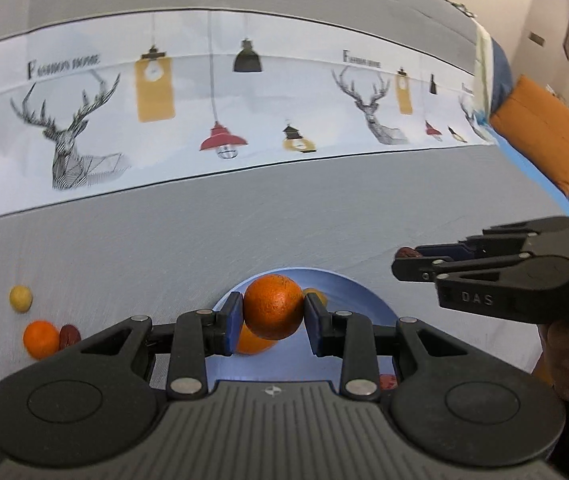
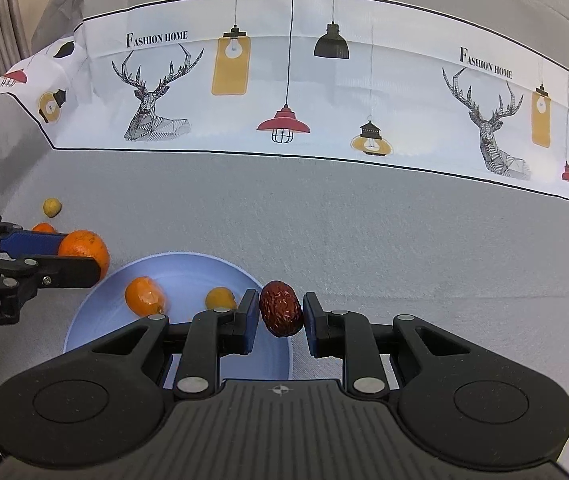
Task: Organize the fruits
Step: 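Carry the orange in the left tool and the date in the right over the plate, then open the right tool to drop the date while the left drops the orange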
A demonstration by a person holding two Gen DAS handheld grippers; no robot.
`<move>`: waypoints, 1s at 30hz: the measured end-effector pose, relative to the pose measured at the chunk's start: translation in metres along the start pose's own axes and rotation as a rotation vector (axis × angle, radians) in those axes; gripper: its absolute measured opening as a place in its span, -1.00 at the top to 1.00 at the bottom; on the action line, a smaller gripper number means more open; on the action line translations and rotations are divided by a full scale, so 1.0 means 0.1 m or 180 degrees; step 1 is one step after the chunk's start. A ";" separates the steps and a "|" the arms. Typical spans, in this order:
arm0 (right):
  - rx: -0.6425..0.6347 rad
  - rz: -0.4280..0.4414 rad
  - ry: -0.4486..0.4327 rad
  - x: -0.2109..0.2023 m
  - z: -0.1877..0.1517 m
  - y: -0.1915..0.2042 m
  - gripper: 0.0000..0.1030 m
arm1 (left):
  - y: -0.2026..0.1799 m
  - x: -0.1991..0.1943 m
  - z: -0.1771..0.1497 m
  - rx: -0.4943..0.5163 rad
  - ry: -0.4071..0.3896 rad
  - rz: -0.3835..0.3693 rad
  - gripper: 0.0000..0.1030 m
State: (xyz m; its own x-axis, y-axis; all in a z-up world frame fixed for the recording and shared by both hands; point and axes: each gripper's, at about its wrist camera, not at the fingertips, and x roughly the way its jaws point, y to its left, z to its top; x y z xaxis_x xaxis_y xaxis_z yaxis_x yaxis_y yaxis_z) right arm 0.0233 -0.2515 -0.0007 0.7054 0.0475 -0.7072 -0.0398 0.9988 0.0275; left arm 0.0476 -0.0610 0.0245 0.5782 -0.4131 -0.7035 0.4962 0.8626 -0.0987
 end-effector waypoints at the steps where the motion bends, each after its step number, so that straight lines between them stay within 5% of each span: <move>1: 0.0001 0.0005 0.0000 0.00 0.00 0.01 0.51 | -0.02 0.01 0.00 0.0037 0.0002 0.0005 0.30; 11: -0.0051 0.0039 0.0003 0.02 -0.03 0.07 0.51 | -0.29 0.12 -0.13 0.0534 0.0080 0.0003 0.30; 30: -0.0115 0.0068 0.0047 0.06 -0.04 0.12 0.51 | -0.26 0.11 -0.10 0.0454 0.0085 -0.0004 0.30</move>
State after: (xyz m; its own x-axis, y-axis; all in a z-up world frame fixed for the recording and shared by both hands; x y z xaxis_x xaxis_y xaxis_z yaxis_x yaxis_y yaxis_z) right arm 0.0244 -0.2391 -0.0076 0.6937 0.0684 -0.7171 -0.0804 0.9966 0.0173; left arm 0.0341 -0.0852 0.0121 0.5611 -0.4047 -0.7221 0.5851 0.8110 0.0001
